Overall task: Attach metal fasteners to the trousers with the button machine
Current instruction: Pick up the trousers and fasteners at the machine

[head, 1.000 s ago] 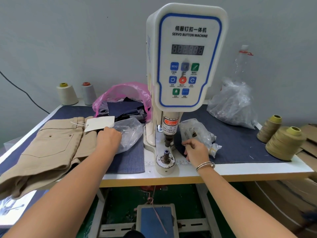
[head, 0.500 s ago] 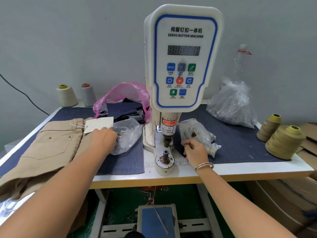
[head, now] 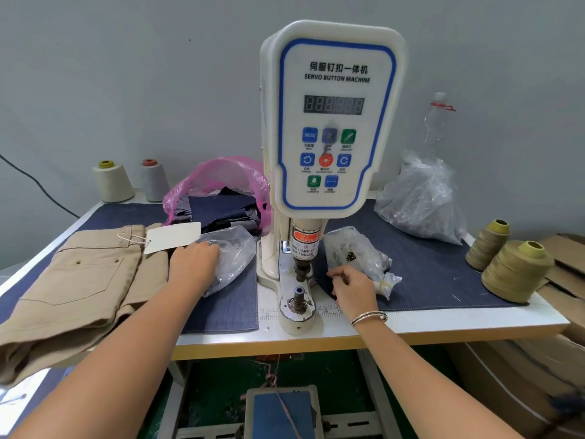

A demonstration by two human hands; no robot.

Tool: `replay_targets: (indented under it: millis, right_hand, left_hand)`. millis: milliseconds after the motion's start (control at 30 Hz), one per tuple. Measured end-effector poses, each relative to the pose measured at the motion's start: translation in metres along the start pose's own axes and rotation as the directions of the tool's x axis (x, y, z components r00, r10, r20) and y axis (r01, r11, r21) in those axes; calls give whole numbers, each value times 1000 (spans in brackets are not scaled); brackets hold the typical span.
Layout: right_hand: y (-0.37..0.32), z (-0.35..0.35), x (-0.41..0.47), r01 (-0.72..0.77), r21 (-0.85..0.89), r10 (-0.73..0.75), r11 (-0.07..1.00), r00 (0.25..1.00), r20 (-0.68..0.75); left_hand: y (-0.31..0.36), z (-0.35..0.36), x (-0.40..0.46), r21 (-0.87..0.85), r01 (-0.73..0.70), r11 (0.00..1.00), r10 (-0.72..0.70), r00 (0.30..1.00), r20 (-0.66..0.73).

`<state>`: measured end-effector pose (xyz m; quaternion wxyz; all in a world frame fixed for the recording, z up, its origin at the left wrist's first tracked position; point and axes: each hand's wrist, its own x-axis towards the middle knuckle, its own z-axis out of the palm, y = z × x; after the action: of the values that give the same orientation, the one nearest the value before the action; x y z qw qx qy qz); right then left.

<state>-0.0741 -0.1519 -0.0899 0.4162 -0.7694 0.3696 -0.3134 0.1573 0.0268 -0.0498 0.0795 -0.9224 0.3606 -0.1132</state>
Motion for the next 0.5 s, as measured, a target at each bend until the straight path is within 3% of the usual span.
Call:
replay_targets:
  millis: [133,300,500]
  right_hand:
    - [1,0,0,6,3,-6,1000,1000,-4]
    - [1,0,-1,18,4,-18,1000,1000,-2]
    - [0,1,-1,28,-19,-28,999,1000,-3]
  left_hand:
    - [-2,3,0,-76,21,997,-21,1000,-5]
    - [-1,-2,4,-126,71,990,-61,994,87]
    - [-4,7,7,-194,103,975,-92,993,68]
